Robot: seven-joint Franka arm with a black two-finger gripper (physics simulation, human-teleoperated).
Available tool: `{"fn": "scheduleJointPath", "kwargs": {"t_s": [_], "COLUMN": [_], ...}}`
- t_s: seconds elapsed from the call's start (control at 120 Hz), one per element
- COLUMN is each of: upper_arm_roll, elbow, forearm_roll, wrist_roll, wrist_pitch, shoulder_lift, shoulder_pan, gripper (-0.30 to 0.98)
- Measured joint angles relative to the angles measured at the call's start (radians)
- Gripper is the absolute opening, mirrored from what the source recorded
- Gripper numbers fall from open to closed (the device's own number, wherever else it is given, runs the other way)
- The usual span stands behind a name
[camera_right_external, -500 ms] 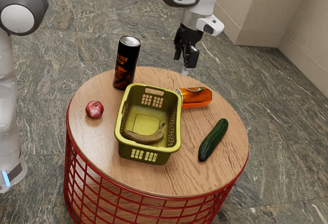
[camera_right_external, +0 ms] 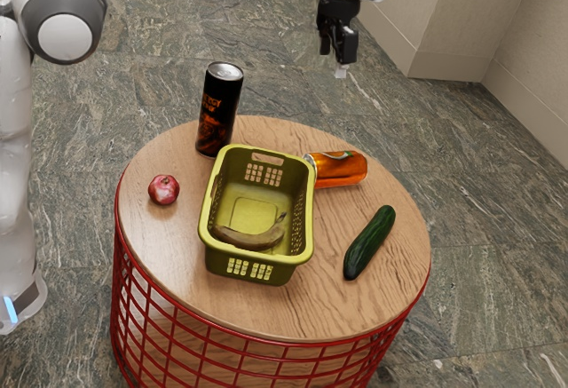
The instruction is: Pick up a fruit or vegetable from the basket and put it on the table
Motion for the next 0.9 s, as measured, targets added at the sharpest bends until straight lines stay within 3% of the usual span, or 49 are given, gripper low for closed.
{"fn": "scheduleJointPath", "kwargs": {"t_s": [0.217,0.4,0.492,0.75,0.9], "upper_arm_roll": [-0.02,-0.018,-0.022,-0.014,-0.012], "elbow": [-0.019,-0.474,-0.639,-0.878,-0.929], "forearm_roll": [-0.002,-0.004,-0.008,-0.037,-0.047], "wrist_roll": [0.03,-0.005,-0.057,-0.186,-0.24], "wrist_pitch": [-0.003,0.113,0.186,0.368,0.44], "shoulder_lift": [0.005,-0.28,-0.348,-0.409,-0.402], "shoulder_pan": [-0.104,-0.214,-0.236,-0.257,-0.255], "gripper": [0.69,0.69,0.69,0.69,0.69]}}
